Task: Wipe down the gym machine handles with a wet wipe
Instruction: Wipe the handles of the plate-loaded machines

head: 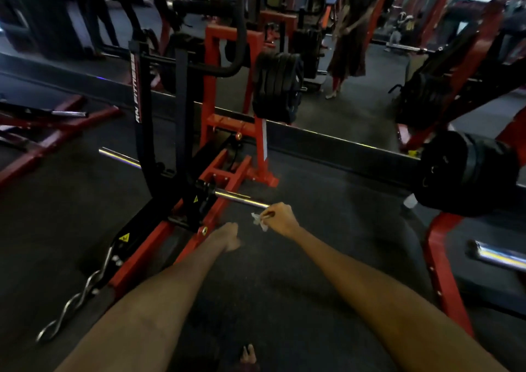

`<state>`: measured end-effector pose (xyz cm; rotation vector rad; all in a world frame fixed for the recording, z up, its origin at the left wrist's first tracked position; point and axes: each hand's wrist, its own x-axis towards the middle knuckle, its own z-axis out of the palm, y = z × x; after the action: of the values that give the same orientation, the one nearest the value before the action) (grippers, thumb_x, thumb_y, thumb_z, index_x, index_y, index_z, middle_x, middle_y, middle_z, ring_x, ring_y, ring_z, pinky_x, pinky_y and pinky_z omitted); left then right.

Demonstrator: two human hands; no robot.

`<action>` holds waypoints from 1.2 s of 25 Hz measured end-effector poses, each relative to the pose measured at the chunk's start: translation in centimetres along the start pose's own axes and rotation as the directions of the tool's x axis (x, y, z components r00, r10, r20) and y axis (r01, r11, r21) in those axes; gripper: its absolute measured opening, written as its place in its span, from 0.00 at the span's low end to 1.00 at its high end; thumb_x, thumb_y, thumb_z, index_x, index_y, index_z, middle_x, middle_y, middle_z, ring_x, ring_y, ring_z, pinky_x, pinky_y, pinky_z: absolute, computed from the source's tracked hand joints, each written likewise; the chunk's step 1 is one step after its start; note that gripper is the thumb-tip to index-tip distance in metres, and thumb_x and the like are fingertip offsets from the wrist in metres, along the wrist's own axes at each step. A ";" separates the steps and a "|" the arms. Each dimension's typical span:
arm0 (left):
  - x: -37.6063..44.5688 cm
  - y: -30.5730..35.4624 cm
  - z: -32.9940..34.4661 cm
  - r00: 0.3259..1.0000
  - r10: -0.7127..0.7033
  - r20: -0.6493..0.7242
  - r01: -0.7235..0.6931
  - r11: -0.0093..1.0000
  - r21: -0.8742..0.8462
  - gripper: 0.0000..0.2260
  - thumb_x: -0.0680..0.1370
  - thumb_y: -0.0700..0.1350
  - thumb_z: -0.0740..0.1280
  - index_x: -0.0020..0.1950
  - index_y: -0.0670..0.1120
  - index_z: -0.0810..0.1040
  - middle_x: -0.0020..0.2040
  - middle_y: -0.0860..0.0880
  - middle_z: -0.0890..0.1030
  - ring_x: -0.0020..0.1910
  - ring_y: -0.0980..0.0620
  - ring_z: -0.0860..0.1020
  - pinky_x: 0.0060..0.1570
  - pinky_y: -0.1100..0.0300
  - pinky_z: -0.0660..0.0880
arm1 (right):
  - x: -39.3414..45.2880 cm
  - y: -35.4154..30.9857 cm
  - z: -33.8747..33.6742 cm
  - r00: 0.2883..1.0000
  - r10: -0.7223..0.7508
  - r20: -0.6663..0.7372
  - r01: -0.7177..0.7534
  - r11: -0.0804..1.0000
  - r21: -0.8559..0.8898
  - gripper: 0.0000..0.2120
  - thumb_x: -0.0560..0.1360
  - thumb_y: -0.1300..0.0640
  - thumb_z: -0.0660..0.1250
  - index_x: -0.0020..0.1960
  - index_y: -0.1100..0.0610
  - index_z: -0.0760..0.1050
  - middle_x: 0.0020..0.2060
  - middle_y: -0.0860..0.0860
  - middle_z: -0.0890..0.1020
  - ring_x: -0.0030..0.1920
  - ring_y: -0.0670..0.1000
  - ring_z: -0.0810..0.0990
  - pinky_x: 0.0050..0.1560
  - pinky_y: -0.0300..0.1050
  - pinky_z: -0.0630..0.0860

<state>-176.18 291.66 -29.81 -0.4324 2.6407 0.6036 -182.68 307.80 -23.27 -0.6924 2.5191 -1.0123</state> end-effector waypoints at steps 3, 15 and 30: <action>4.6 -0.8 -5.7 0.997 -0.001 -0.074 -0.002 0.999 -0.040 0.18 0.76 0.47 0.65 0.63 0.40 0.72 0.60 0.43 0.74 0.61 0.43 0.74 0.56 0.54 0.70 | 8.0 -2.8 -2.2 0.997 -0.065 -0.041 0.065 0.998 -0.014 0.06 0.68 0.69 0.66 0.39 0.66 0.82 0.39 0.59 0.84 0.32 0.34 0.76 0.34 0.21 0.66; 20.0 -6.7 -24.3 0.793 -0.088 -0.603 -0.015 0.986 -0.164 0.16 0.76 0.42 0.66 0.61 0.37 0.72 0.60 0.38 0.74 0.58 0.38 0.75 0.56 0.50 0.71 | 30.8 -12.3 -3.2 0.985 -0.173 -0.016 0.163 0.888 0.430 0.05 0.69 0.69 0.68 0.43 0.67 0.81 0.34 0.58 0.82 0.34 0.49 0.78 0.39 0.44 0.78; 32.3 -11.9 -47.3 0.456 0.061 -0.888 -0.378 0.917 -0.131 0.14 0.80 0.43 0.62 0.62 0.37 0.76 0.60 0.41 0.78 0.60 0.44 0.75 0.60 0.61 0.67 | 45.4 -17.6 0.4 0.974 0.065 0.218 -0.226 0.374 0.900 0.05 0.75 0.68 0.64 0.43 0.63 0.77 0.32 0.53 0.81 0.32 0.48 0.79 0.39 0.40 0.79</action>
<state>-214.41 252.60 -8.98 -0.6083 3.6584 1.1535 -214.43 271.48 -16.78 -0.1428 1.3951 -1.9266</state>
